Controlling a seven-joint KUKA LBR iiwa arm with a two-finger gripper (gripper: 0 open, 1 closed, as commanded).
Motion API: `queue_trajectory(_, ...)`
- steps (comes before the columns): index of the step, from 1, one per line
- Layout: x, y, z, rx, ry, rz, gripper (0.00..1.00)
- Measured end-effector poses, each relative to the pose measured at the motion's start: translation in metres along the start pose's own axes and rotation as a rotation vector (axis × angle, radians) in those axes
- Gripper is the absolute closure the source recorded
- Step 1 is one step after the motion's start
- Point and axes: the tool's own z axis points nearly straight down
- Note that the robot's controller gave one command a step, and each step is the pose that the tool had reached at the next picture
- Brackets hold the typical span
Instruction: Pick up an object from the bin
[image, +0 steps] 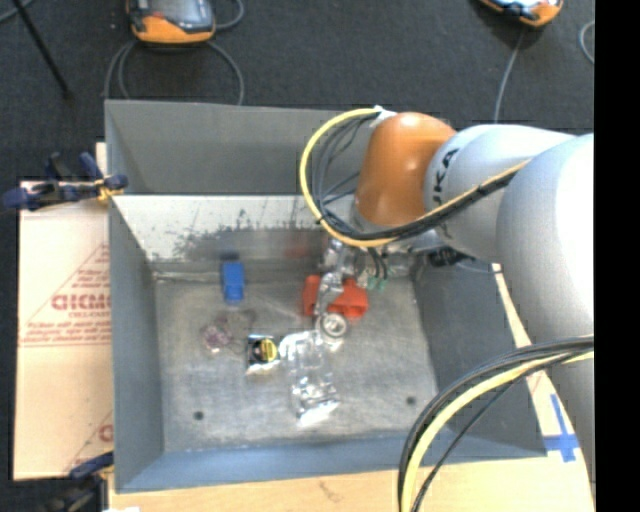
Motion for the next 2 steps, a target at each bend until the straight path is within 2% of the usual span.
queue_trajectory(1, 0.016, -0.007, -0.114, 0.004, 0.006, 0.006, 1.0)
queue_trajectory(2, 0.031, -0.017, -0.231, 0.004, 0.007, -0.382, 1.0)
